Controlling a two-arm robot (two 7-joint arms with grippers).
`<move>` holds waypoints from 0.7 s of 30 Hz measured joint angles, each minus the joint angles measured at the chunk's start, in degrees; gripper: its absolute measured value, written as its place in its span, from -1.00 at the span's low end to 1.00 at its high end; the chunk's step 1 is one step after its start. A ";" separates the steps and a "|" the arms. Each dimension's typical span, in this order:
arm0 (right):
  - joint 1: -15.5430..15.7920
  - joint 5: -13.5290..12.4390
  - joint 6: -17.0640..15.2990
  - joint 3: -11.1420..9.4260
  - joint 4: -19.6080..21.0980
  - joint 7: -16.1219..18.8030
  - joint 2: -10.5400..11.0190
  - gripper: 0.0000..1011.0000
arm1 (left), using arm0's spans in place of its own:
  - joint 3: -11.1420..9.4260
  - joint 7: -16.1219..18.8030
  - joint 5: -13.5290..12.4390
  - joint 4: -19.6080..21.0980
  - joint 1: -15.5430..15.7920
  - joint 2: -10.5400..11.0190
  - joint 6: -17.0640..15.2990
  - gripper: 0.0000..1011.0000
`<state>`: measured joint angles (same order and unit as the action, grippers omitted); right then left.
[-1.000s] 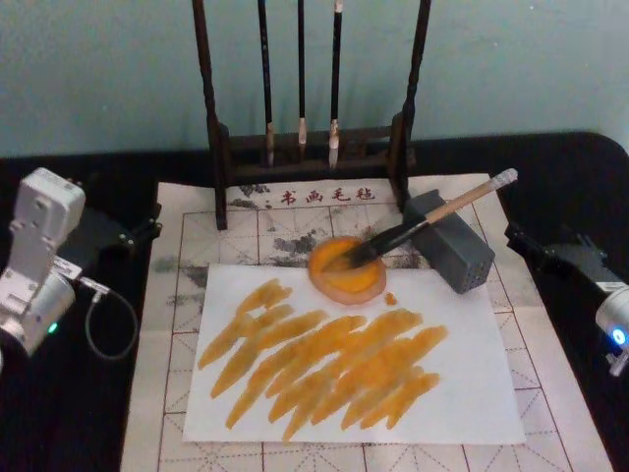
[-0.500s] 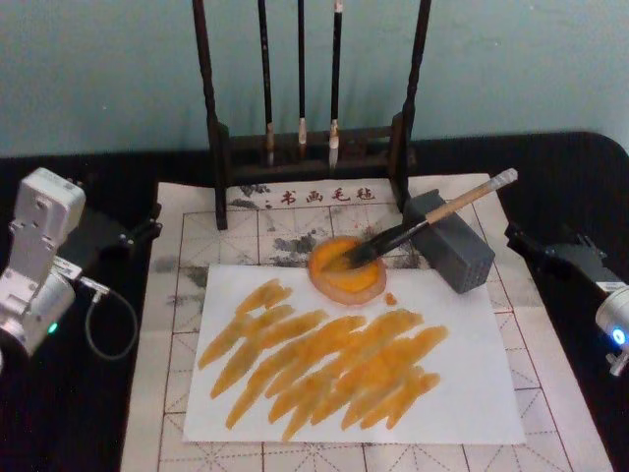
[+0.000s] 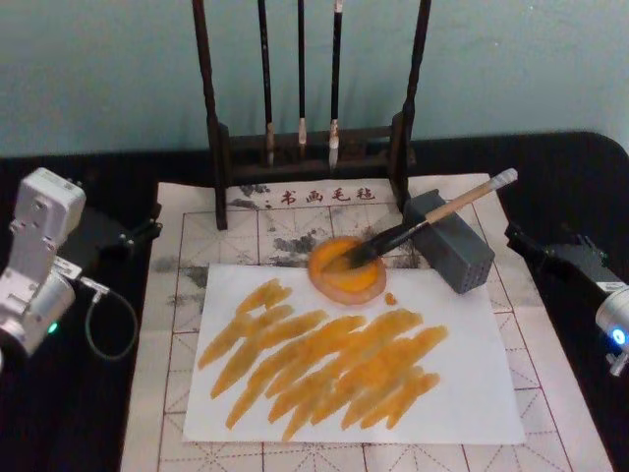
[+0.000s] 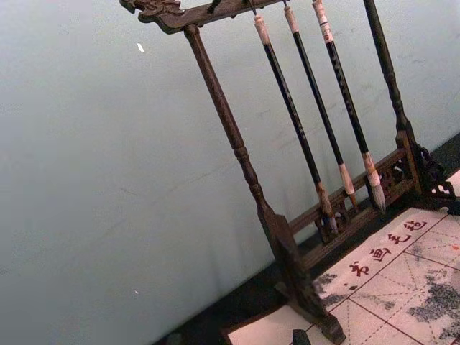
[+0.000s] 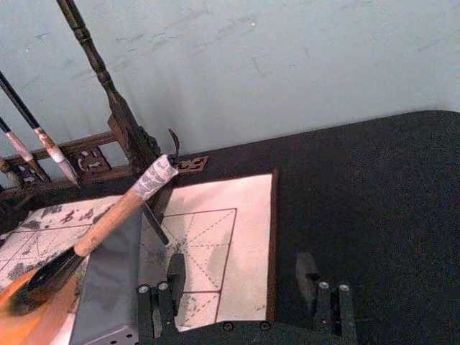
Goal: Pick up the brush from the inkstone, write on the paper, then place the brush back to its original position.
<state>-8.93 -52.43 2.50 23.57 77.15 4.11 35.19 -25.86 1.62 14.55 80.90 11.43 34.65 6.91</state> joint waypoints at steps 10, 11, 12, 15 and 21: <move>0.00 0.00 0.00 0.00 0.00 0.00 0.00 0.98 | 0.00 0.00 0.00 0.00 0.00 0.00 0.00 0.98; 0.00 0.00 0.00 0.00 0.00 0.00 0.00 0.98 | 0.00 0.00 0.00 0.00 0.00 0.00 0.00 0.98; 0.00 0.00 0.00 0.00 0.00 0.00 0.00 0.98 | 0.00 0.00 -0.01 0.00 0.00 0.00 0.00 0.98; 0.00 0.00 0.00 0.00 0.00 0.00 0.00 0.98 | 0.00 0.00 0.00 0.00 0.00 0.00 0.00 0.98; 0.00 0.00 0.00 0.00 0.00 0.00 0.00 0.98 | 0.00 0.00 0.00 0.00 0.00 0.00 0.00 0.98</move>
<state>-8.93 -52.43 2.50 23.58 77.15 4.11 35.19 -25.86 1.62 14.55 80.90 11.43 34.65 6.91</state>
